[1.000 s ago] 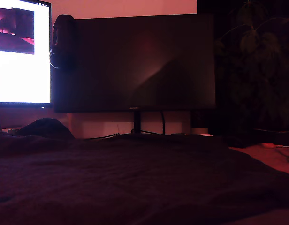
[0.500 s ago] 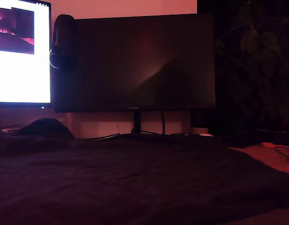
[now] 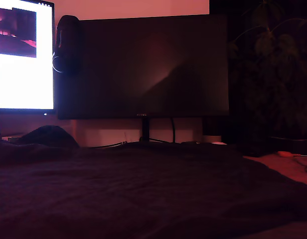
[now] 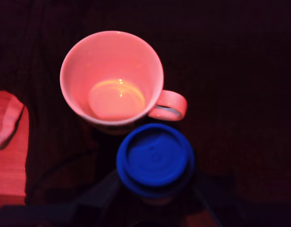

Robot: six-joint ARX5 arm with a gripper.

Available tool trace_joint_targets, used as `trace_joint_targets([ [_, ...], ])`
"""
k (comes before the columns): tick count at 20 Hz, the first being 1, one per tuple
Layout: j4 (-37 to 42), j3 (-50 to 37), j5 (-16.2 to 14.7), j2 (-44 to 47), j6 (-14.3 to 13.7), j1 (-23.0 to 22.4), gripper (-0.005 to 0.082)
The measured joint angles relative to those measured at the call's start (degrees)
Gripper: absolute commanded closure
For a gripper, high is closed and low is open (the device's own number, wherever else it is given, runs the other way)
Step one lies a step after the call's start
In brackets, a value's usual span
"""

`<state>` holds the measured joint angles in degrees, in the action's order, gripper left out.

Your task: Pick up the coffee capsules on the table and drop them inside the coffee cup

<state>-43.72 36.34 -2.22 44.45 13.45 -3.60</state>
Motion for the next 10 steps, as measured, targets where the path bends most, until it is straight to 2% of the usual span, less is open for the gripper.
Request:
trace_joint_targets([
  [4,-0.66,4.2,-0.31,2.78,-1.57,0.83,0.0592],
  [7,-4.33,8.9,-0.31,5.64,-1.68,1.7,0.0592],
  [10,-6.91,12.2,-0.35,10.56,-3.89,3.1,0.0591],
])
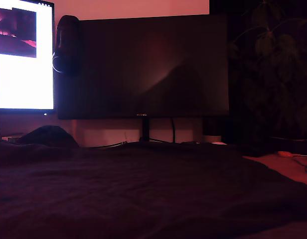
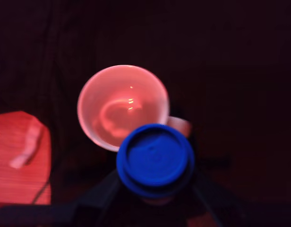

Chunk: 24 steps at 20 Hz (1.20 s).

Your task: Pick up the coffee capsules on the table and drop them inside the coffee cup

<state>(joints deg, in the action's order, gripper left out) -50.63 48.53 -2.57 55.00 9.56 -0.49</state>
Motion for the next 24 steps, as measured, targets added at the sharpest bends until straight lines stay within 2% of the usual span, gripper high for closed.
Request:
trace_joint_targets([
  [6,-0.33,1.6,0.0,7.76,-3.04,2.21,0.0591],
  [12,3.06,2.34,0.02,11.93,-5.14,5.01,0.0591],
  [24,7.17,2.36,-1.66,14.51,-5.29,5.57,0.0571],
])
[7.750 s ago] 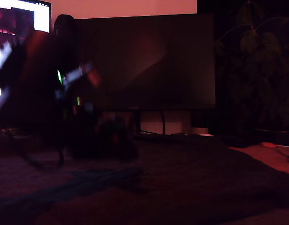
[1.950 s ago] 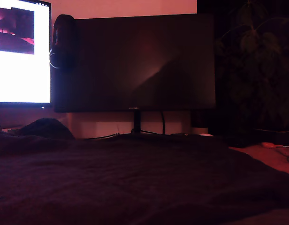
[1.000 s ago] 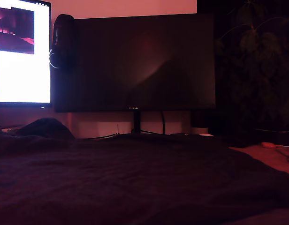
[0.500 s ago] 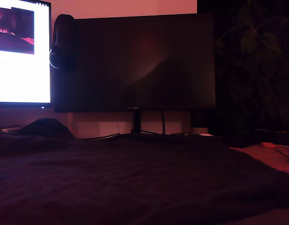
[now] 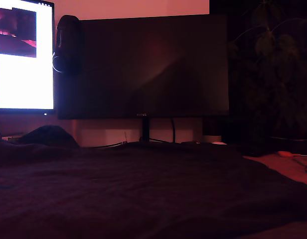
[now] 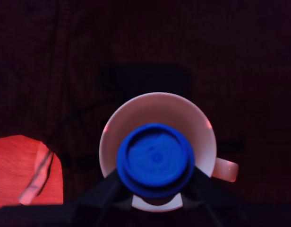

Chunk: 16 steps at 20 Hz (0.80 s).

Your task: Pick up the coffee capsules on the table and drop them inside the coffee cup

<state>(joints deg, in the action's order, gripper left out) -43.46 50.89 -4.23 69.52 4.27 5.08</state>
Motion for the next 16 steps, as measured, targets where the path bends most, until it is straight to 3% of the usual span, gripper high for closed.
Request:
trace_joint_targets([
  [4,0.0,0.0,0.0,0.0,0.0,0.0,0.0409],
  [9,0.0,0.0,-0.02,0.0,0.0,0.0,0.0408],
  [13,0.0,0.0,0.0,0.0,0.0,0.0,0.0421],
  [16,0.09,0.0,-0.02,0.0,0.0,0.0,0.0573],
])
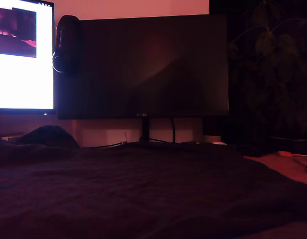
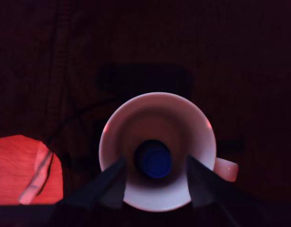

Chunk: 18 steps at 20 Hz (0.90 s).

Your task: Pick up the coffee capsules on the table and drop them inside the coffee cup

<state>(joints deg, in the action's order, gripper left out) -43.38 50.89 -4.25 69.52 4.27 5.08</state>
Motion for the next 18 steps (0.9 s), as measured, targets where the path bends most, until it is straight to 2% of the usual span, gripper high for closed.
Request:
trace_joint_targets([
  [2,0.63,0.0,-0.66,0.0,-0.09,0.0,0.0731],
  [4,1.81,0.0,-2.36,0.0,-0.48,0.0,0.0793],
  [8,6.08,0.0,-6.05,-2.69,-2.1,-0.02,0.0793],
  [18,19.93,-2.16,-8.15,-19.8,-4.96,-0.02,0.0793],
])
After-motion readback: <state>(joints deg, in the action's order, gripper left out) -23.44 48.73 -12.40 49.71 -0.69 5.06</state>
